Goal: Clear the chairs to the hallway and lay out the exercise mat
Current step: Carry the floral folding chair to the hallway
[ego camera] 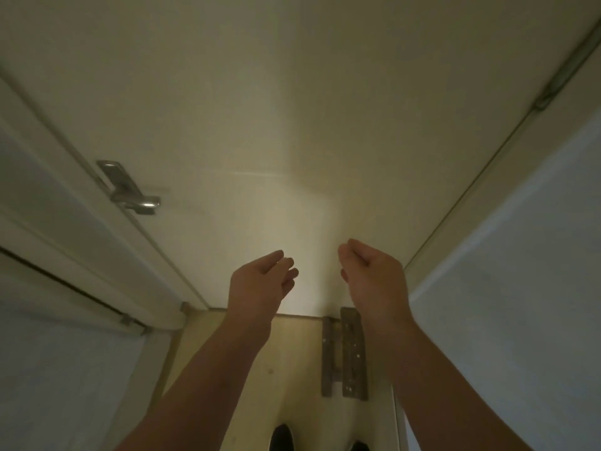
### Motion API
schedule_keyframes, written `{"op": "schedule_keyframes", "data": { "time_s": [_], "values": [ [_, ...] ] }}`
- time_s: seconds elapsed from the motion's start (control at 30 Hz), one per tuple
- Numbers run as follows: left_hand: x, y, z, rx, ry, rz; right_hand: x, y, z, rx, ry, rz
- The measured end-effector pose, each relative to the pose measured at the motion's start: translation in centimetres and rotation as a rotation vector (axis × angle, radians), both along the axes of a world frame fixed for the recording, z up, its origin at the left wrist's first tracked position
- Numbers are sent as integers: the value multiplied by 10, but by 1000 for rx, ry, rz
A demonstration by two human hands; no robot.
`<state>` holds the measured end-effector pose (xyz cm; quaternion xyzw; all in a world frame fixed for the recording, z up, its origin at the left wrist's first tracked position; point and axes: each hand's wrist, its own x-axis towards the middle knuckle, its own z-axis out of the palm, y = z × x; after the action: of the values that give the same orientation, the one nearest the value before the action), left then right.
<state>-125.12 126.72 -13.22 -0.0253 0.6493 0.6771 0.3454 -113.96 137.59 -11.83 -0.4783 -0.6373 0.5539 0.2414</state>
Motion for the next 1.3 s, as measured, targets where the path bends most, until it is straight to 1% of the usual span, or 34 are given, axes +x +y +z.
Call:
{"op": "schedule_keyframes", "data": {
  "time_s": [0.1, 0.2, 0.23, 0.33, 0.43, 0.53, 0.67, 0.73, 0.87, 0.9, 1.07, 1.17, 1.27, 1.3],
  "values": [
    [-12, -26, 60, 86, 74, 64, -17, -21, 54, 34, 94, 73],
    [-26, -46, 111, 157, 194, 93, -34, -34, 98, 110, 169, 131],
    [-32, -59, 131, 171, 248, 132, -43, -43, 116, 140, 196, 169],
    [-40, -76, 164, 192, 331, 192, -57, -52, 144, 206, 236, 241],
    [-39, -102, 187, 209, 363, 285, -75, -70, 167, 222, 272, 337],
    [-32, -123, 197, 188, 397, 381, -86, -85, 175, 174, 321, 439],
    [-10, -166, 201, 167, 432, 570, -101, -116, 174, 95, 361, 662],
    [10, -196, 200, 141, 455, 713, -107, -143, 173, 40, 375, 825],
    [51, -245, 192, 53, 471, 985, -106, -197, 168, -3, 379, 1045],
    [58, -253, 191, 34, 459, 1023, -104, -207, 167, -9, 393, 1080],
    [138, -316, 188, -49, 471, 1323, -66, -293, 165, -37, 390, 1369],
    [189, -356, 192, -122, 509, 1471, -34, -343, 170, -31, 415, 1522],
    [237, -394, 196, -184, 546, 1570, 0, -388, 175, -10, 434, 1654],
    [264, -414, 195, -206, 565, 1634, 20, -415, 174, 5, 449, 1720]
  ]
}}
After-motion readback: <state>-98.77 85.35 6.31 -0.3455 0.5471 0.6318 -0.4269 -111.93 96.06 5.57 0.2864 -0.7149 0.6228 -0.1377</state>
